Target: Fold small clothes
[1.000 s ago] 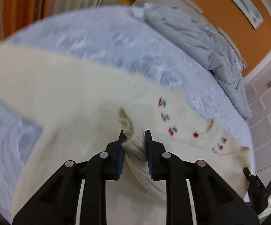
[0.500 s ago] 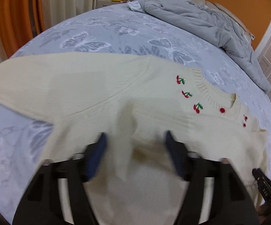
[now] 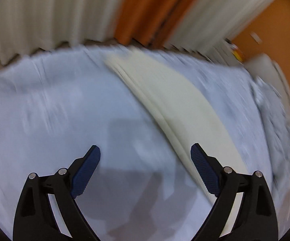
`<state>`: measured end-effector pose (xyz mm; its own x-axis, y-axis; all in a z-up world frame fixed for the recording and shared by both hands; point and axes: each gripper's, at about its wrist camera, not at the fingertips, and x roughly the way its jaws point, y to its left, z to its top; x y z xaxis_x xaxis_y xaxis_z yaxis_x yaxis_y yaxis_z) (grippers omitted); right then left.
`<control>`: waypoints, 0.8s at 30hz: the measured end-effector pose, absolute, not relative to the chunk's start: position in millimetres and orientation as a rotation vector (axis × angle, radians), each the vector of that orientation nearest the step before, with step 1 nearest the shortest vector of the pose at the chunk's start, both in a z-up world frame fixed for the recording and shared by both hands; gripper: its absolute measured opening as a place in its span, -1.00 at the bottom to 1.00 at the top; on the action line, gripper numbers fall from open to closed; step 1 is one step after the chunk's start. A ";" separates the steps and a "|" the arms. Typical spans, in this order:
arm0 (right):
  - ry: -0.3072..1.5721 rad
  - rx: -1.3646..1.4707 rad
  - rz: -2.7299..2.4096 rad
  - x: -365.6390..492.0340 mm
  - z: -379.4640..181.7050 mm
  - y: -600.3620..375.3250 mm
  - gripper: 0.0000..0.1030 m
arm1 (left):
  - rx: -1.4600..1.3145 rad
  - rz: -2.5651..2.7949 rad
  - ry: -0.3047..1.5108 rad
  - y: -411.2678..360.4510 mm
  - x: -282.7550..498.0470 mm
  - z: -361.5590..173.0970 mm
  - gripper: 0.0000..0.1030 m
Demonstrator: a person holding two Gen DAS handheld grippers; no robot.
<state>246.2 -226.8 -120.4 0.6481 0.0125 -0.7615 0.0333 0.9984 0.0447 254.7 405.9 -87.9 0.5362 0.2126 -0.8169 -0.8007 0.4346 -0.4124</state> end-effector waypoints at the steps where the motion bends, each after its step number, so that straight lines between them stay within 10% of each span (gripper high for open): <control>1: 0.865 0.058 -0.012 247.1 -121.5 -227.3 0.65 | -0.911 0.722 0.765 416.9 260.5 -90.1 0.71; 3: 0.864 0.058 -0.014 244.3 -121.7 -226.4 0.67 | -0.862 0.744 0.786 426.5 279.1 -91.4 0.66; 6: 0.861 0.049 -0.022 242.9 -122.8 -224.3 0.69 | -0.765 0.722 0.830 424.8 306.9 -91.2 -0.71; 7: 0.860 0.046 -0.024 242.4 -122.4 -224.0 0.69 | -0.761 0.701 0.844 423.0 316.1 -87.5 -0.78; 18: 0.858 0.078 -0.007 239.6 -122.8 -229.1 0.71 | -0.522 0.024 0.627 165.2 336.3 72.7 -0.77; 24: 0.854 0.117 0.021 237.1 -121.4 -235.2 0.74 | -0.484 -0.196 0.941 24.6 321.9 -15.1 0.15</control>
<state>237.1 -235.2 -121.4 0.6574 0.0657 -0.7506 0.0284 0.9933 0.1118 321.9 24.6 -15.1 0.5809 -0.3667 -0.7267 -0.0467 0.8763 -0.4796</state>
